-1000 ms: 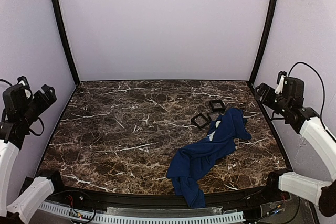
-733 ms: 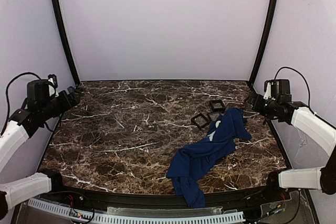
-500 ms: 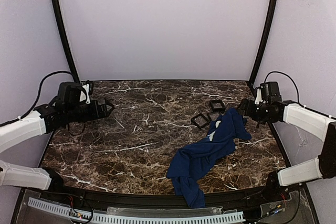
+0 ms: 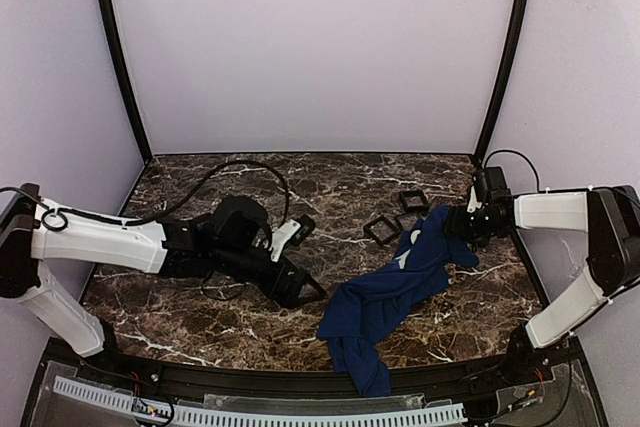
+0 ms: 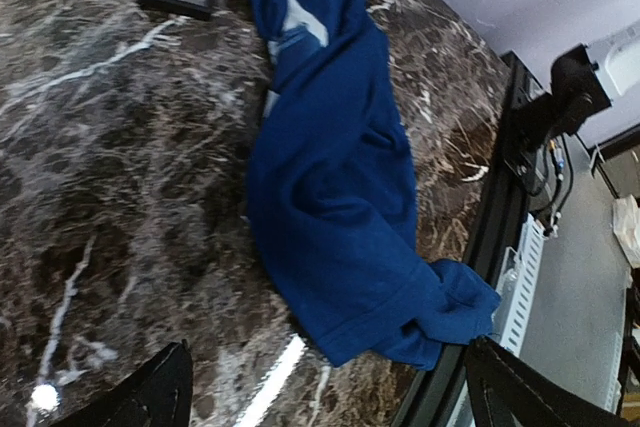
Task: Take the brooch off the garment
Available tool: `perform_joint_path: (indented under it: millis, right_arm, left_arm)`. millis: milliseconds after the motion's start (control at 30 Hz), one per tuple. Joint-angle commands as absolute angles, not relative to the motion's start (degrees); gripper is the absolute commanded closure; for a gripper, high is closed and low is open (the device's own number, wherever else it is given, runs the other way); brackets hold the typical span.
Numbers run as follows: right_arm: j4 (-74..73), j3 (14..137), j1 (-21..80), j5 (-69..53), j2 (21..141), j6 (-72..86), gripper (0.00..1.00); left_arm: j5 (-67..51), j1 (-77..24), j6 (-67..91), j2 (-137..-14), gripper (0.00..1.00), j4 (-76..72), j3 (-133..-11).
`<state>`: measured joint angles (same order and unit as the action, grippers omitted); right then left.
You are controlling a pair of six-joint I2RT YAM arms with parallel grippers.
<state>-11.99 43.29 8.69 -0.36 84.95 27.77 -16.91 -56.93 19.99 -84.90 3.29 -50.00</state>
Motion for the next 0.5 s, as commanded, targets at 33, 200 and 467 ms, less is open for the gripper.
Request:
perform_joint_path:
  millis: [33,200,467]
  right_arm:
    - [-9.03,44.17,8.76,3.25,86.34,28.61,0.35]
    - [-7.9,43.62,8.66,4.18,86.57,28.92,0.4]
    - [-5.79,43.16,7.87,3.36,88.42,28.13,0.5]
  left_arm:
    - [-21.88,-59.94,20.0,-91.91,0.03,-1.67,-53.79]
    - [-22.21,-60.36,21.55,-100.11,0.02,-1.93,-58.6]
    - [-20.74,-60.56,23.64,-107.7,0.07,-1.12,-64.24]
